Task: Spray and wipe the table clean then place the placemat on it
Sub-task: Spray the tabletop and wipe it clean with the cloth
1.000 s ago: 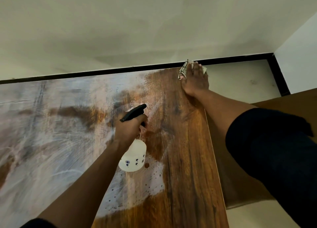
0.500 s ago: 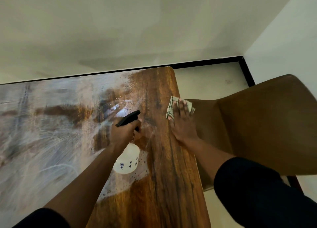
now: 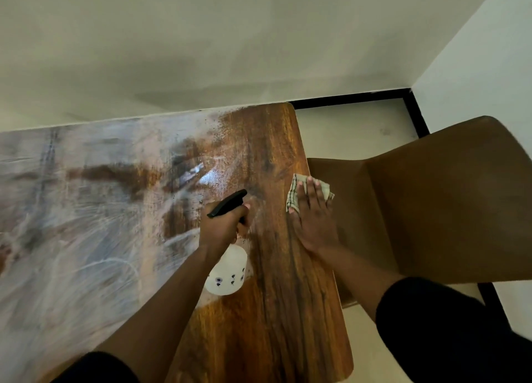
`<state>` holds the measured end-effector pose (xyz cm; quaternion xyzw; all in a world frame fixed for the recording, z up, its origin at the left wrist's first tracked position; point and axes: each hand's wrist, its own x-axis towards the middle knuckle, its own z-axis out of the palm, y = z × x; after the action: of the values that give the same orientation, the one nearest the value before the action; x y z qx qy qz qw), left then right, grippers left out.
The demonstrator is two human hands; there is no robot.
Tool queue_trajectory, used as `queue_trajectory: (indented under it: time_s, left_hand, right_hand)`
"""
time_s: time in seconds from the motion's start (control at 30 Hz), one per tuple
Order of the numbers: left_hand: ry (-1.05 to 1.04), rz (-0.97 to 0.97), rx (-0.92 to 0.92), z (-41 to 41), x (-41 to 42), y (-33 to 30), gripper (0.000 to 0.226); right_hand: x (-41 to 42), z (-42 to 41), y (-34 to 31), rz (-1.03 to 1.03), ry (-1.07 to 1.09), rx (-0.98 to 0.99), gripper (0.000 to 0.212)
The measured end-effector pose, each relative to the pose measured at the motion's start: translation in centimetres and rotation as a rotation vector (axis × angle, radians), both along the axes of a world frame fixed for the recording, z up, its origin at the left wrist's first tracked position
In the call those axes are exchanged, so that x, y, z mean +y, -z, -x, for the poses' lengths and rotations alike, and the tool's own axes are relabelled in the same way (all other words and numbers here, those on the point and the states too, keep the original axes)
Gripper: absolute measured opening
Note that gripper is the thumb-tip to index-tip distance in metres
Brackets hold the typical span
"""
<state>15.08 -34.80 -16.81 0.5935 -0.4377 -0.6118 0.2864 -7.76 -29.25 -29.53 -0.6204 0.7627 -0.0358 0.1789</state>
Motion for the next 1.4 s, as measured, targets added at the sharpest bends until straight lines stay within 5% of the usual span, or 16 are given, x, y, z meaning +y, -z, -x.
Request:
queue_trajectory:
  time_s: [0.4, 0.93, 1.4]
  left_hand:
    - [-0.119, 0.0, -0.061, -3.3, -0.3, 1.4, 0.047]
    - [-0.177, 0.027, -0.063, -6.2, -0.6, 0.5, 0.043]
    - [-0.264, 0.014, -0.052, -10.7, -3.7, 0.7, 0.036]
  right_hand:
    - [-15.3, 0.8, -1.2, -0.121, -0.029, 0.047, 0.073]
    - [-0.6, -12.7, -0.8, 0.025, -0.639, -0.049, 0.072]
    - [-15.0, -5.9, -1.1, -0.081, 0.055, 0.056, 0.073]
